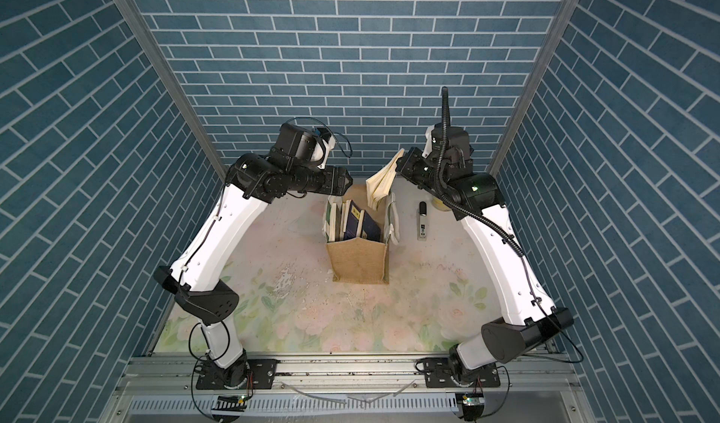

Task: Take out the books from the canvas bag
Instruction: Pick up the book from the canvas bag, then place the book at the center of the board.

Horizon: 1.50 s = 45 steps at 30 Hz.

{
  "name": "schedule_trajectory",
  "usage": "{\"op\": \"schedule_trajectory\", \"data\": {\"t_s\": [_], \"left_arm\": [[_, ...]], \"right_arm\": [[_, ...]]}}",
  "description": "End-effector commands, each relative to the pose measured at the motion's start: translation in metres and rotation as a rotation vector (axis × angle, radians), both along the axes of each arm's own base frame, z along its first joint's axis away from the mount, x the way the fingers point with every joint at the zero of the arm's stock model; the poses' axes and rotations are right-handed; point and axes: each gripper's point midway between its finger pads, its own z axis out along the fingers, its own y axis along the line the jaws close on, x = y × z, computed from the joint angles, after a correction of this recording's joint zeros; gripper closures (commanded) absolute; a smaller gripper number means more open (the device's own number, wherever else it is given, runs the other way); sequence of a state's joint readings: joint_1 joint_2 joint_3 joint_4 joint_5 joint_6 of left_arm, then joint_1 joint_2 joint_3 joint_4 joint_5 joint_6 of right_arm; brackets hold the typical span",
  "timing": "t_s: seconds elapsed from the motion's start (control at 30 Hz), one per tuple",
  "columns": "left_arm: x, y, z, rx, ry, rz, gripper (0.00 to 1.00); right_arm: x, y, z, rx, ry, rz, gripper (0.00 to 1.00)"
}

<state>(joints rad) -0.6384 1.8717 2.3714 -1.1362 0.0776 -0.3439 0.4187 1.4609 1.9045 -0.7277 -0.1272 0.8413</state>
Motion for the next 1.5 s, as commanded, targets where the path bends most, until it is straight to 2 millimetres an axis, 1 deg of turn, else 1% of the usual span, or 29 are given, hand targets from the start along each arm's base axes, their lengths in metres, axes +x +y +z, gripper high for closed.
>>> {"op": "schedule_trajectory", "data": {"t_s": [0.0,0.1,0.17,0.27,0.4,0.57,0.63,0.67,0.77,0.93,1.1,1.23,1.33,1.37,1.43,1.47], "left_arm": [[0.004,0.005,-0.013,0.041,0.032,0.009,0.17],[0.004,0.006,-0.019,0.058,0.043,0.01,0.16],[0.005,0.008,-0.025,0.077,0.059,0.013,0.17],[0.006,0.012,-0.034,0.094,0.083,0.023,0.16],[0.006,0.013,-0.036,0.098,0.084,0.014,0.17],[0.003,0.017,-0.039,0.133,0.09,-0.001,0.17],[0.0,0.018,-0.041,0.14,0.101,-0.005,0.16],[-0.001,0.019,-0.043,0.142,0.107,-0.006,0.17],[-0.005,0.02,-0.046,0.141,0.124,-0.008,0.17],[-0.013,0.018,-0.053,0.122,0.175,-0.016,0.17],[-0.023,0.019,-0.062,0.117,0.227,-0.023,0.16],[-0.03,0.024,-0.064,0.118,0.237,-0.015,0.17],[-0.033,0.029,-0.066,0.12,0.243,0.0,0.16],[-0.034,0.031,-0.067,0.121,0.247,0.004,0.16],[-0.035,0.034,-0.068,0.123,0.247,0.014,0.16],[-0.035,0.035,-0.068,0.125,0.249,0.018,0.16]], "right_arm": [[-0.009,-0.044,0.032,0.024,-0.086,-0.154,1.0],[-0.018,-0.071,0.03,0.015,-0.097,-0.234,1.0],[-0.025,-0.087,0.024,-0.004,-0.082,-0.286,1.0],[-0.038,-0.114,-0.003,-0.069,0.016,-0.387,1.0],[-0.052,-0.134,-0.053,-0.139,0.174,-0.466,1.0],[-0.067,-0.16,-0.126,-0.244,0.42,-0.554,1.0],[-0.07,-0.171,-0.156,-0.292,0.544,-0.582,1.0],[-0.07,-0.176,-0.168,-0.309,0.595,-0.591,1.0],[-0.06,-0.185,-0.2,-0.331,0.713,-0.591,1.0],[-0.029,-0.203,-0.248,-0.362,0.865,-0.57,1.0],[0.001,-0.222,-0.294,-0.431,1.021,-0.514,1.0],[0.025,-0.229,-0.321,-0.442,1.072,-0.495,1.0],[0.042,-0.228,-0.335,-0.408,1.081,-0.481,1.0],[0.046,-0.226,-0.339,-0.397,1.085,-0.471,0.95],[0.054,-0.221,-0.342,-0.369,1.076,-0.449,0.69],[0.057,-0.219,-0.341,-0.358,1.065,-0.443,0.63]]}}
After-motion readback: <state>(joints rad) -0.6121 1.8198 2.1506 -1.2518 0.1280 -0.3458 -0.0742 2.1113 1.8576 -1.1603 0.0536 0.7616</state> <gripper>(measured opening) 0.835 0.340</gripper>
